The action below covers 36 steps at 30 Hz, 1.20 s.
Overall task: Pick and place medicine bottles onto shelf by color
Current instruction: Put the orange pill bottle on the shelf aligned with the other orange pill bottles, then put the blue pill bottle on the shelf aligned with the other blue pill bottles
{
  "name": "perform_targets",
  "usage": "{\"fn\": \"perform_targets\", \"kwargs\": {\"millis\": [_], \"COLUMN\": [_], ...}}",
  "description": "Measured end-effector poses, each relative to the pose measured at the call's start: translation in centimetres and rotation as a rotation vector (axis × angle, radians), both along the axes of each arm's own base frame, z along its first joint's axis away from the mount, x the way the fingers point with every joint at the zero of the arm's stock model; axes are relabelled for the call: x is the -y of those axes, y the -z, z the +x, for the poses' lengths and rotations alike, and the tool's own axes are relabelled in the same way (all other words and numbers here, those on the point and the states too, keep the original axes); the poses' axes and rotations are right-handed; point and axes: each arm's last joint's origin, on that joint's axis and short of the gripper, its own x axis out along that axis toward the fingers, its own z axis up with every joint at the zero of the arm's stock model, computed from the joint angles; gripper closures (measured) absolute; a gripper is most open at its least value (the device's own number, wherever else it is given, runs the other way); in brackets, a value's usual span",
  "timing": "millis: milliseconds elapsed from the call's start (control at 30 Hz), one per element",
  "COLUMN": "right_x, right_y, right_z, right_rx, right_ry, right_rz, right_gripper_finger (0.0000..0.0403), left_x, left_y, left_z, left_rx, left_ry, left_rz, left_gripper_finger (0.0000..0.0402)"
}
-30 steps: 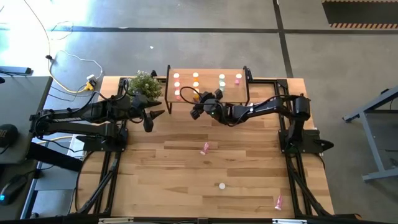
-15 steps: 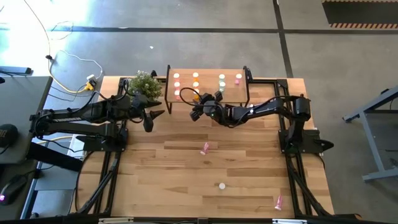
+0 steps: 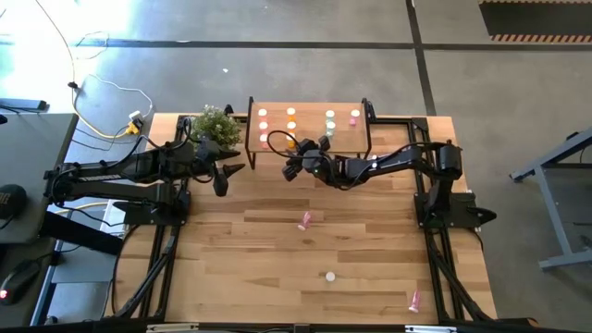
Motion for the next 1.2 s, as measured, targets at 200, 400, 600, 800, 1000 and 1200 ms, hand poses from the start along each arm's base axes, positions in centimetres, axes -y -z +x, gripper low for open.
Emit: {"fn": "perform_targets", "kwargs": {"millis": [200,400,600,800,1000,1200], "right_x": [-0.2,-0.9,-2.3,-3.8,-5.1,-5.7], "right_y": [-0.7,-2.0,-5.1,-9.2,-13.4,-15.8], "right_z": [-0.6,-1.9,-3.9,-6.9,-11.0,-13.6], "right_rx": [-0.033,-0.057,0.002,0.105,0.228,0.280], "right_ry": [0.003,0.016,-0.024,-0.035,-0.031,-0.081], "right_rz": [0.012,0.081,0.217,0.309,0.371,0.377], "right_gripper_finger": [0.0235,0.0235,0.0235,0.0235,0.0235,0.0235], "left_x": [0.0,0.0,0.0,0.0,0.2,0.3], "left_y": [0.0,0.0,0.0,0.0,0.1,0.1], "left_z": [0.0,0.0,0.0,0.0,0.1,0.1], "left_rx": [-0.002,-0.003,-0.002,-0.002,0.000,0.020], "left_ry": [0.000,-0.001,-0.001,0.003,0.049,0.089], "left_rz": [0.000,-0.001,0.000,-0.001,-0.020,-0.073], "left_gripper_finger": [0.0206,0.0206,0.0206,0.0206,0.0206,0.0206]}}
